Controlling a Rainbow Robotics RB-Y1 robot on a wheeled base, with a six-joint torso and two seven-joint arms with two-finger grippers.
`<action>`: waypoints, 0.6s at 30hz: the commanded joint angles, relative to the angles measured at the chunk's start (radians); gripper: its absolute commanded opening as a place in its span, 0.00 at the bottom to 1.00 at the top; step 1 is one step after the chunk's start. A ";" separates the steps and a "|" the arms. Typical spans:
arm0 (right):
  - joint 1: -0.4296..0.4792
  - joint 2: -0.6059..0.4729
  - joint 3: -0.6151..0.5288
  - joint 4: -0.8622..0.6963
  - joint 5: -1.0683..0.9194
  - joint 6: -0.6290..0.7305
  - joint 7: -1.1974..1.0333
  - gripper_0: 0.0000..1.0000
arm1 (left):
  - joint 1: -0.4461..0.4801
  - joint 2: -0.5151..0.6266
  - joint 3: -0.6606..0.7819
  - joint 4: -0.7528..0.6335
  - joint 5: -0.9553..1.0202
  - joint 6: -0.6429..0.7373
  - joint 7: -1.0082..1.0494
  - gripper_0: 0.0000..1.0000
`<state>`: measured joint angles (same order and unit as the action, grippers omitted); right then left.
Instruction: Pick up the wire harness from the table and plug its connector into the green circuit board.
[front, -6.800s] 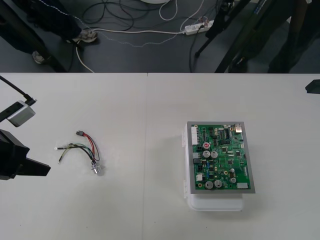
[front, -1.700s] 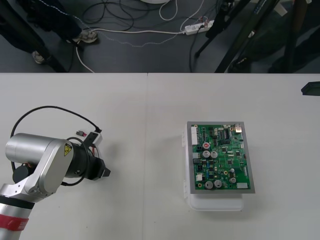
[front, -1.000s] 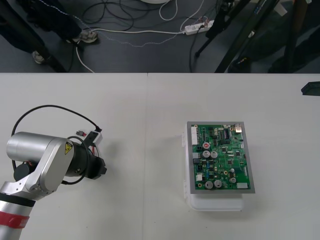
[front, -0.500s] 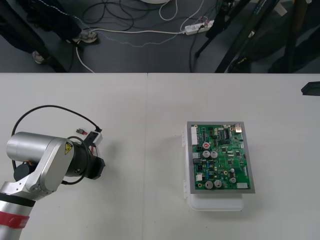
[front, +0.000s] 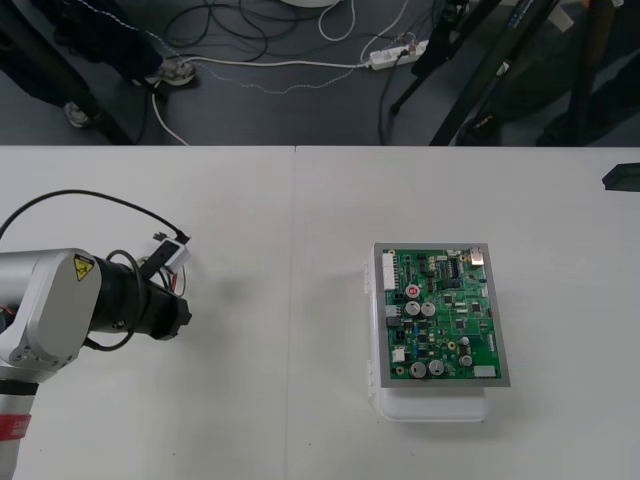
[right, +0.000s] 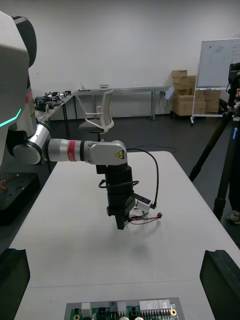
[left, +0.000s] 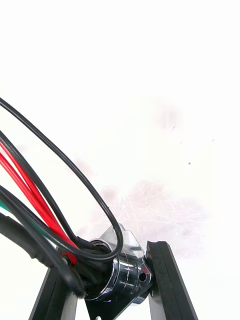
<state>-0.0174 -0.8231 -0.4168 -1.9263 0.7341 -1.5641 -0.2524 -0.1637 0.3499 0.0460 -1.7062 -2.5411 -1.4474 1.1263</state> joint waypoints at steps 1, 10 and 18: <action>-0.022 0.007 0.013 0.000 0.002 -0.007 0.032 1.00 | -0.034 0.029 0.034 -0.121 0.051 -0.111 0.023 0.00; -0.022 0.007 0.013 0.000 0.002 -0.007 0.032 1.00 | -0.039 0.144 0.134 -0.248 0.306 -0.123 0.026 0.00; -0.022 0.007 0.013 0.000 0.002 -0.007 0.032 1.00 | -0.054 0.270 0.210 -0.270 0.619 -0.123 0.026 0.00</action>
<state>-0.0177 -0.8231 -0.4167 -1.9260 0.7343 -1.5643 -0.2524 -0.1707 0.5377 0.2071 -1.9361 -2.0121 -1.5364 1.1267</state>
